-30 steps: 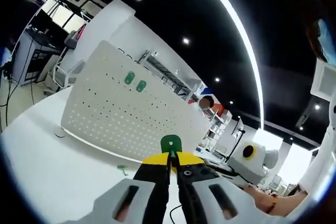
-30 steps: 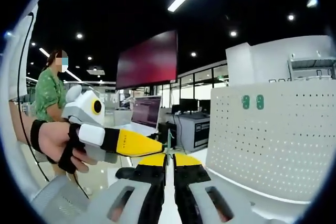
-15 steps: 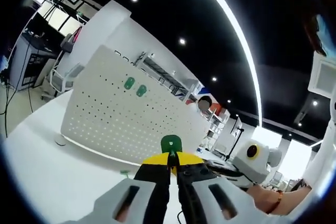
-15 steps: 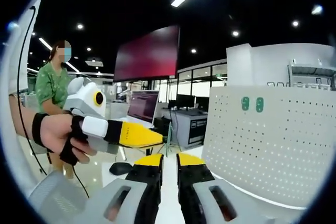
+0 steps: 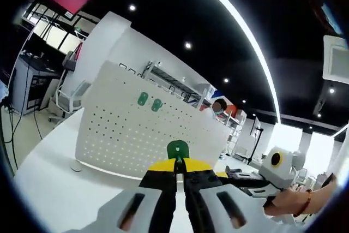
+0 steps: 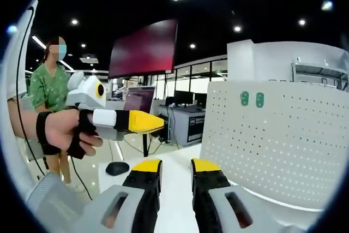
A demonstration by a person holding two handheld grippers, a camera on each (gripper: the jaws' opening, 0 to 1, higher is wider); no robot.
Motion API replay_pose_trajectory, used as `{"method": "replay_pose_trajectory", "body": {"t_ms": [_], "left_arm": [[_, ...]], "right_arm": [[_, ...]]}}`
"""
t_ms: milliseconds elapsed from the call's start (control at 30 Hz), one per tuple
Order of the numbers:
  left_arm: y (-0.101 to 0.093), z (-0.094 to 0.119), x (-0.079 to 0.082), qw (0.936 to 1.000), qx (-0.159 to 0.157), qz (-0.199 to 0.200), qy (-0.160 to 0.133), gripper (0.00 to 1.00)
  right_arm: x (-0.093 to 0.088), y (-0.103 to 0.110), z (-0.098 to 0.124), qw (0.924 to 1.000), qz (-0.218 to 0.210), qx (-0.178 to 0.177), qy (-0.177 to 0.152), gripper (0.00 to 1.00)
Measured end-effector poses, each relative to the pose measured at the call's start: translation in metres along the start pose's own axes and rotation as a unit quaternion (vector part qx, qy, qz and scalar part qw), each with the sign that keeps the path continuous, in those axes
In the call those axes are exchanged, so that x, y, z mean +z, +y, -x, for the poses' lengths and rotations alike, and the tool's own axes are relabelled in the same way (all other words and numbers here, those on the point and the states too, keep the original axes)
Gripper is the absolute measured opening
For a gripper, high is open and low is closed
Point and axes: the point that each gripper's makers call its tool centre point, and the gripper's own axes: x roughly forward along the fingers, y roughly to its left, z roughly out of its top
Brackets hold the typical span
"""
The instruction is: Insert the hook assembly into the mounting plate slot until the hook locks in place.
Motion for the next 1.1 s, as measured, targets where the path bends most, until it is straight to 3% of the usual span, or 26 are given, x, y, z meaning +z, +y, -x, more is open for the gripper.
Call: {"method": "replay_pose_trajectory", "body": {"t_ms": [233,333,400,567,633,733,1100], "left_arm": [[0.01,-0.01,0.009,0.9997,0.013,-0.022,-0.008,0.03],[0.018,-0.014,0.01,0.9977,0.028,-0.061,0.009,0.03],[0.017,-0.017,0.015,0.9975,0.024,-0.067,0.005,0.03],[0.027,-0.025,0.022,0.9954,0.036,-0.088,0.005,0.03],[0.029,-0.029,0.025,0.9945,0.039,-0.098,0.006,0.03],[0.035,-0.034,0.032,0.9908,0.057,-0.122,0.0,0.03],[0.049,-0.056,0.044,0.9879,0.081,-0.131,-0.015,0.03]], "right_arm": [[-0.001,-0.011,0.006,0.9998,-0.002,-0.021,0.002,0.28],[-0.002,-0.017,0.007,0.9995,0.001,-0.031,0.002,0.32],[-0.007,-0.021,0.008,0.9991,-0.009,-0.039,0.012,0.36],[-0.011,-0.022,0.012,0.9989,-0.002,-0.043,0.017,0.36],[-0.011,-0.026,0.014,0.9984,-0.022,-0.05,0.013,0.36],[-0.012,-0.028,0.017,0.9981,-0.007,-0.059,0.017,0.38],[-0.013,-0.04,0.027,0.9968,-0.009,-0.077,0.018,0.4]]}}
